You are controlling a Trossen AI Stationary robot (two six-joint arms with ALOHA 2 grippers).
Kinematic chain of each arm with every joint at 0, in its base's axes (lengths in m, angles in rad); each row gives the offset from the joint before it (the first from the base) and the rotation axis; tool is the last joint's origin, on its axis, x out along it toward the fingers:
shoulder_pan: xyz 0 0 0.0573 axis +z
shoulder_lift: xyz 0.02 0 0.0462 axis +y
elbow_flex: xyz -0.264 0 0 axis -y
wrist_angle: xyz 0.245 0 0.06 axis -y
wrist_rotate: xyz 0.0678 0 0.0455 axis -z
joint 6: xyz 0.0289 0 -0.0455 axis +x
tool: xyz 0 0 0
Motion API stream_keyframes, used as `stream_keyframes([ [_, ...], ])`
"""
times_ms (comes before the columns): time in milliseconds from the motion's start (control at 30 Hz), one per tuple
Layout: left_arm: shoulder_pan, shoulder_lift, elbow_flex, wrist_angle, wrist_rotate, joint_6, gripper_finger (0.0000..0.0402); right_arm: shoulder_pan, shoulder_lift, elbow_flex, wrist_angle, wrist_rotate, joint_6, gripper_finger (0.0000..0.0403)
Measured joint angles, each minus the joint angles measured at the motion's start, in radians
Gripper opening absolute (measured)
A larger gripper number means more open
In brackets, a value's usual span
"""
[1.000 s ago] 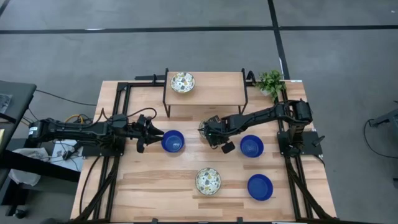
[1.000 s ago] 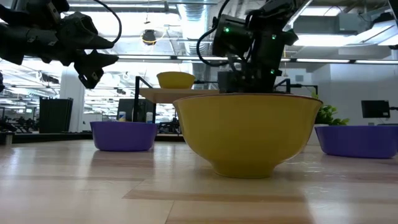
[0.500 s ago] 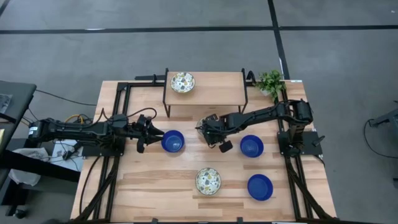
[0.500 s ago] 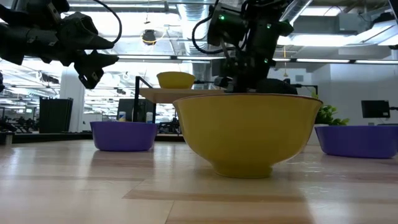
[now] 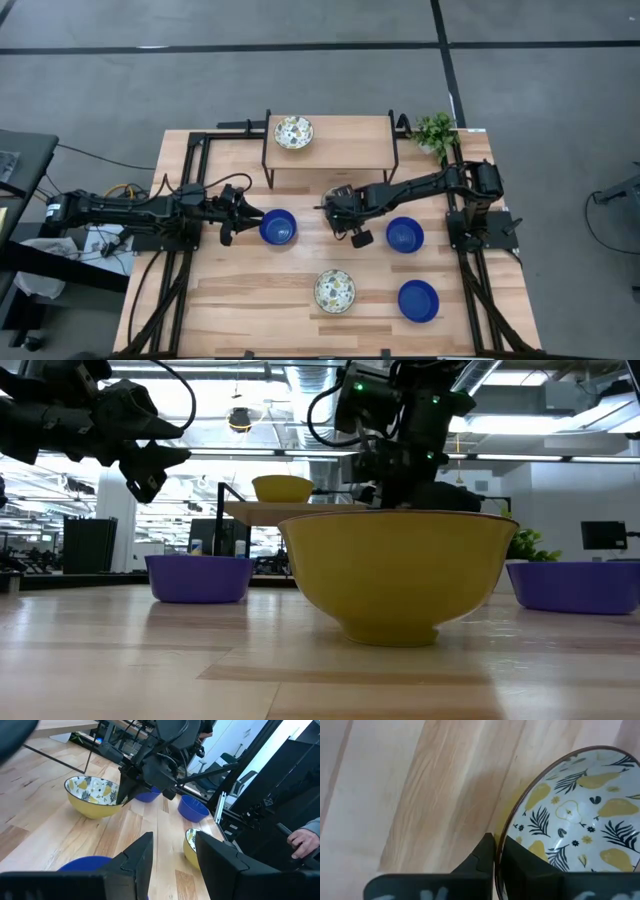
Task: Pick & Place Mini bowls
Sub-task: Stack the top yellow bowl on the yellow bowl on the shelf
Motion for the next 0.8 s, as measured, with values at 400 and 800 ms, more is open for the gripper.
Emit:
stream_keyframes([
  [400, 0.0, 0.0, 0.0, 0.0, 0.0, -0.005, 0.0145, 0.009, 0.0, 0.0, 0.007, -0.003, 0.027, 0.0014],
  [800, 0.0, 0.0, 0.0, 0.0, 0.0, -0.005, 0.0145, 0.012, 0.0, 0.0, 0.009, -0.004, 0.075, 0.0017],
])
